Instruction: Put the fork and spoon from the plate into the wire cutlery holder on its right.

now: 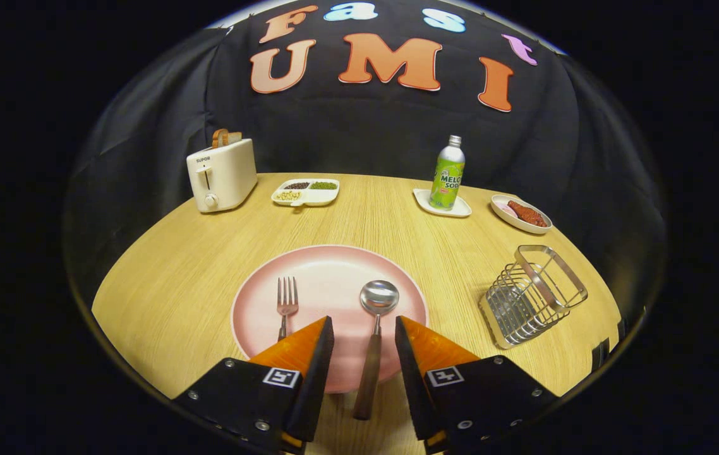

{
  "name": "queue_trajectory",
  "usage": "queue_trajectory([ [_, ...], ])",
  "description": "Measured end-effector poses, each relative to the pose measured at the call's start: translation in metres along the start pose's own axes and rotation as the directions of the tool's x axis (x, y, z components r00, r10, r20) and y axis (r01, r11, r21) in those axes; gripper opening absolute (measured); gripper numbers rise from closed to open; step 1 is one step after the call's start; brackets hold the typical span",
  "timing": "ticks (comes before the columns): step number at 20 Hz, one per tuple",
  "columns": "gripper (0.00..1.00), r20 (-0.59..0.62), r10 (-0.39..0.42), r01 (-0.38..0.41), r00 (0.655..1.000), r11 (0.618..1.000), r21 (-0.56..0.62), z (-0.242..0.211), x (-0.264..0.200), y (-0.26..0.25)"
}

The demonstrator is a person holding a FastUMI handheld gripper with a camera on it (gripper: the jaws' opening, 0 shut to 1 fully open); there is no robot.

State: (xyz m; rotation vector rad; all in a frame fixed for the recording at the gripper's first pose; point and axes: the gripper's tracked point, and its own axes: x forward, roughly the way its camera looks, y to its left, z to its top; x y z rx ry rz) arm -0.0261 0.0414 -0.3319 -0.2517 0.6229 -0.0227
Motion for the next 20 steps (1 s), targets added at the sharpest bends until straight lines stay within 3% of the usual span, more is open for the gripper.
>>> queue_trajectory([
  [8, 0.37, -0.070, -0.017, 0.018, 0.997, 1.000, 0.010, -0.019, 0.013, -0.008],
  [15, 0.10, -0.099, -0.030, 0.030, 0.995, 1.000, -0.007, -0.019, 0.017, -0.011],
  [20, 0.05, -0.118, -0.010, 0.011, 0.993, 1.000, 0.003, -0.013, 0.012, -0.011],
])
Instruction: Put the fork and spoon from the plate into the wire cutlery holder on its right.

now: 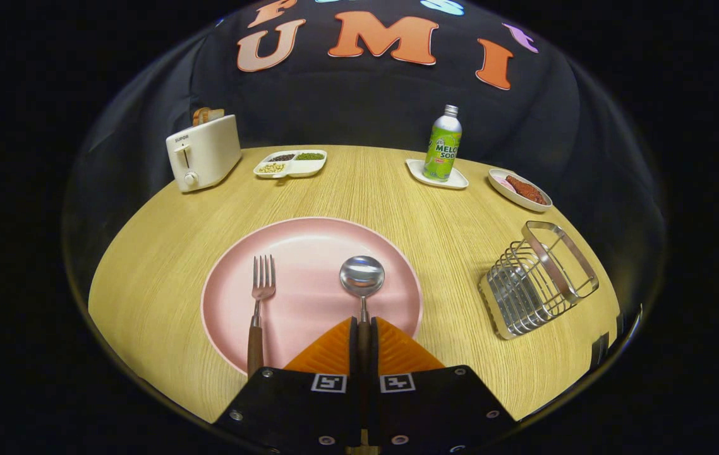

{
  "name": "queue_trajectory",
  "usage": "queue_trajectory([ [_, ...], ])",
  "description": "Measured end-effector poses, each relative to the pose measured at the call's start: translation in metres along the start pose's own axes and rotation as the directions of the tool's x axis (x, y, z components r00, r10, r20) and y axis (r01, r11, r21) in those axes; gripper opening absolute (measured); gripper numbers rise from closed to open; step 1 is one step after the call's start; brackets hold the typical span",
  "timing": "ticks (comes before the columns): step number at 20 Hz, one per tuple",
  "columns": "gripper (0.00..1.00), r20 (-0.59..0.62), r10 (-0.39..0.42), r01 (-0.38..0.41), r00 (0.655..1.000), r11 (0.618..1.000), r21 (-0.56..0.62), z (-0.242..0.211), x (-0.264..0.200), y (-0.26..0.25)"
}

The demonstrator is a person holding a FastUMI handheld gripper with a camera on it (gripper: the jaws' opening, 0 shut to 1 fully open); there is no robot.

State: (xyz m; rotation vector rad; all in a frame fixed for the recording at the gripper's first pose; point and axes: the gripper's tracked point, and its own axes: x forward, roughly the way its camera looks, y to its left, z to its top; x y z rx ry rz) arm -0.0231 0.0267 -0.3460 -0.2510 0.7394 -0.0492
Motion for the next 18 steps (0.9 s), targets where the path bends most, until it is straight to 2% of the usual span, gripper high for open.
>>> queue_trajectory([
  [6, 0.05, -0.004, 0.054, -0.054, 0.999, 0.999, -0.003, 0.019, -0.022, 0.000],
  [12, 0.05, 0.011, 0.075, -0.075, 0.997, 0.996, -0.042, 0.049, -0.056, -0.018],
  [15, 0.05, -0.026, 0.025, -0.026, 0.999, 0.997, -0.074, 0.057, -0.072, -0.047],
  [18, 0.05, -0.038, 0.018, -0.020, 0.999, 0.998, -0.063, 0.072, -0.091, -0.069],
])
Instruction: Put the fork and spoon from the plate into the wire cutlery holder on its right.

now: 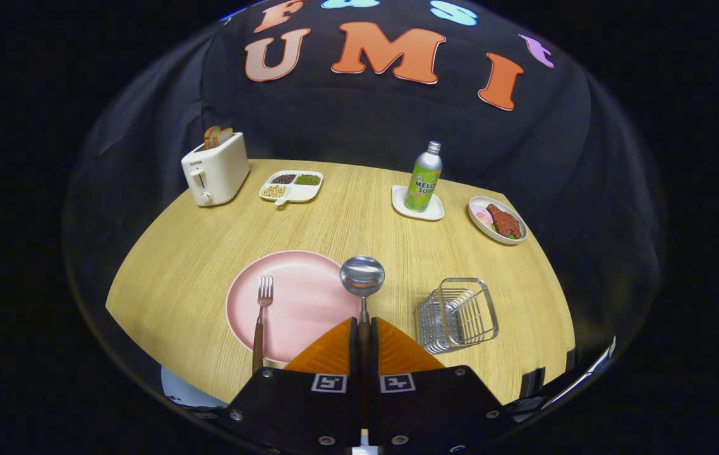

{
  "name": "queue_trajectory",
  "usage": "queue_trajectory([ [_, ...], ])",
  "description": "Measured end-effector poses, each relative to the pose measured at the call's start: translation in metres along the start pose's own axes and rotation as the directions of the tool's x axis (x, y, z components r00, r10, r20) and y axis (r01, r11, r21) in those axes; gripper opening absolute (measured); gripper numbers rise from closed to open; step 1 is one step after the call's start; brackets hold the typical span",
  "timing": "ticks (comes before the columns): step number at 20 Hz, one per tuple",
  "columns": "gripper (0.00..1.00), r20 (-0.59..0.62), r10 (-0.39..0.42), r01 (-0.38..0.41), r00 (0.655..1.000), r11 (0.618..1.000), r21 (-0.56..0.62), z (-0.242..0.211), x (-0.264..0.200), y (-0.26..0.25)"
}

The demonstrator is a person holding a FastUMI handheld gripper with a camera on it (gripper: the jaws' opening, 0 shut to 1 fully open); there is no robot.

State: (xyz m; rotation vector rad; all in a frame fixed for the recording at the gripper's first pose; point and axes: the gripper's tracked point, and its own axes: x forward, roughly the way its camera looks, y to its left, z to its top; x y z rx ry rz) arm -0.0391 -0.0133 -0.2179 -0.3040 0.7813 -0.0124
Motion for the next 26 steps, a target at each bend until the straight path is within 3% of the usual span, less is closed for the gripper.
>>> queue_trajectory([
  [11, 0.05, -0.158, -0.065, 0.063, 0.985, 0.998, -0.015, -0.011, -0.035, -0.076],
  [18, 0.05, -0.321, -0.096, 0.072, 0.942, 0.994, -0.087, -0.028, -0.022, -0.091],
  [26, 0.05, -0.450, -0.124, 0.040, 0.884, 0.981, -0.191, -0.013, 0.004, -0.098],
])
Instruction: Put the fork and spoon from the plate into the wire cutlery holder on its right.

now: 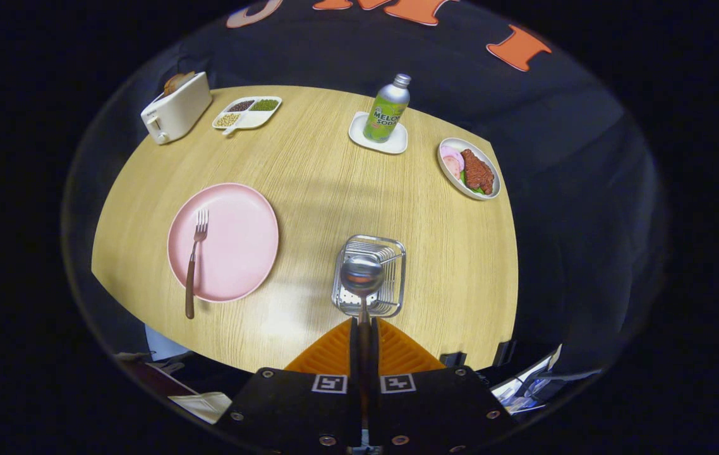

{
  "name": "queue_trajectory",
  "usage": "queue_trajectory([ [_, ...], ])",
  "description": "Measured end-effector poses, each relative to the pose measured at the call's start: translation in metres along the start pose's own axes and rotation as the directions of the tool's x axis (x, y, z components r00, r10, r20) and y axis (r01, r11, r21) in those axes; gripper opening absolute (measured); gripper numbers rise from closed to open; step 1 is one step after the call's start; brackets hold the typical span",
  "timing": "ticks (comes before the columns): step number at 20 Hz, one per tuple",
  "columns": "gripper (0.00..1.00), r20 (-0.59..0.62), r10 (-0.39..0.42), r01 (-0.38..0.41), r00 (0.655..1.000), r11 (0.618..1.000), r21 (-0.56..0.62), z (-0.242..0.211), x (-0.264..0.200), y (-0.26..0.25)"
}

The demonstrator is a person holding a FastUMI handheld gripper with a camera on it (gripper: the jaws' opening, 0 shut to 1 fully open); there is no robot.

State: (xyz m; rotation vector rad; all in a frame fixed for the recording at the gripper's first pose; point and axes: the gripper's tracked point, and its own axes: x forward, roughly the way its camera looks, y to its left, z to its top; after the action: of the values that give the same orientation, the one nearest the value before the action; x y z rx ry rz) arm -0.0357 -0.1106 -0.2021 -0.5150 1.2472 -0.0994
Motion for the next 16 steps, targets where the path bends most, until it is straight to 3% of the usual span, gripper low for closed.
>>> queue_trajectory([
  [10, 0.05, -0.127, 0.029, -0.033, 0.992, 0.999, -0.034, 0.000, 0.029, 0.003],
  [16, 0.09, -0.105, 0.036, -0.038, 0.994, 0.999, -0.017, 0.008, 0.033, -0.003],
])
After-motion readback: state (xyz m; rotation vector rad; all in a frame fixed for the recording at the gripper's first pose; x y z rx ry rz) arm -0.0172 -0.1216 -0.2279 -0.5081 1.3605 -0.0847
